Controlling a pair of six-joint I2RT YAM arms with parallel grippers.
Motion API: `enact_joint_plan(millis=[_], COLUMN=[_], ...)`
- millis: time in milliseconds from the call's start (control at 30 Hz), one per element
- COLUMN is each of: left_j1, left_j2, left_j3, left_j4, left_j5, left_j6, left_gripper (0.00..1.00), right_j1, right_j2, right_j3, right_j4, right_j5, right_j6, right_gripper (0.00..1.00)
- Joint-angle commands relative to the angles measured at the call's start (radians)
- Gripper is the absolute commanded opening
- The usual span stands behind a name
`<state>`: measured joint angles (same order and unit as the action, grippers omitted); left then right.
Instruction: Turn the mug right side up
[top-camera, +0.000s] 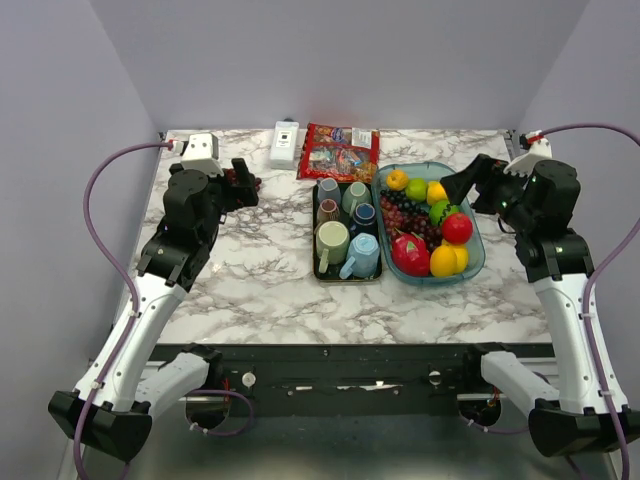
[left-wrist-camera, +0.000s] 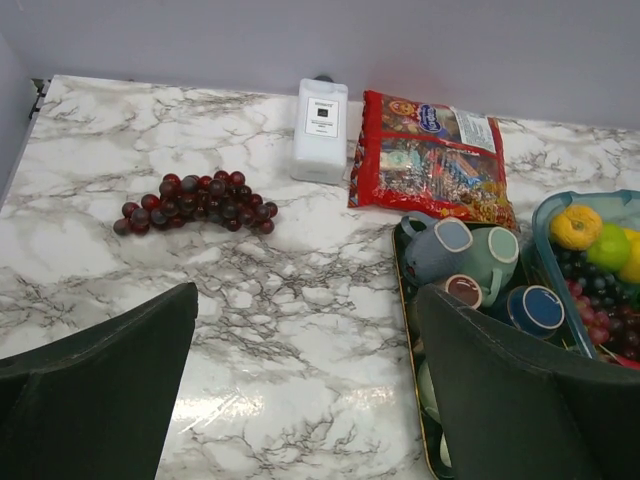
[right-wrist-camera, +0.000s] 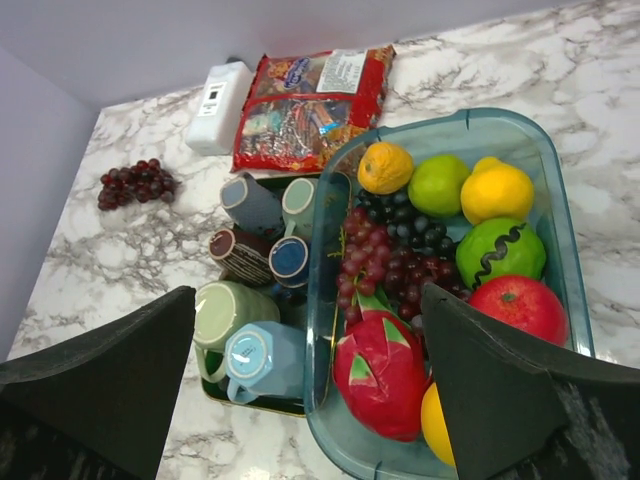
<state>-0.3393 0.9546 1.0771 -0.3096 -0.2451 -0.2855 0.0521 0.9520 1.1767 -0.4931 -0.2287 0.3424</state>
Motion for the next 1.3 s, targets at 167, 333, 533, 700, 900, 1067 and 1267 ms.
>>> enact_joint_plan(millis=[167,333,533,700,900,1067,1267], left_j1=[0.003,0.002,-0.082,-0.136,-0.142,-0.142,-0.142], left_j2=[-0.017,0.071,0.208,0.22,0.164,0.079,-0.006], left_j3=[-0.081,-0.054,-0.005,-0.063,-0.108,-0.134,-0.16], left_j4=[0.052,-0.014,-0.098,-0.065,-0.014,0.001,-0.011], left_j5=[0.128,0.375,0.509,0.443,0.315,0.201,0.127], left_j6=[0.058,0.141,0.158,0.102,0.037,-0.006,-0.043], left_gripper=[0.99,0.99,0.99,0.99,0.99,0.99,0.99], right_j1=[-0.003,-0.003,0.023,0.222,0.568,0.799,0.908], right_j2=[0.027,0.01,-0.012,-0.002,0.092,0.243,0.555], right_j3=[-0.043,-0.11,-0.173,-0.213,-0.239,-0.151,0.113], right_j4=[-0.05,-0.003,0.034,0.059,0.061,-0.085,-0.487], right_j5=[-0.07,-0.207,-0.247,-0.012,0.427,0.713,0.848], right_j6=[-0.031,-0.062,-0.051,0.044,0.339,0.596,1.049], right_gripper=[1.0,1.0,1.0,0.98,0.89,0.87,0.91])
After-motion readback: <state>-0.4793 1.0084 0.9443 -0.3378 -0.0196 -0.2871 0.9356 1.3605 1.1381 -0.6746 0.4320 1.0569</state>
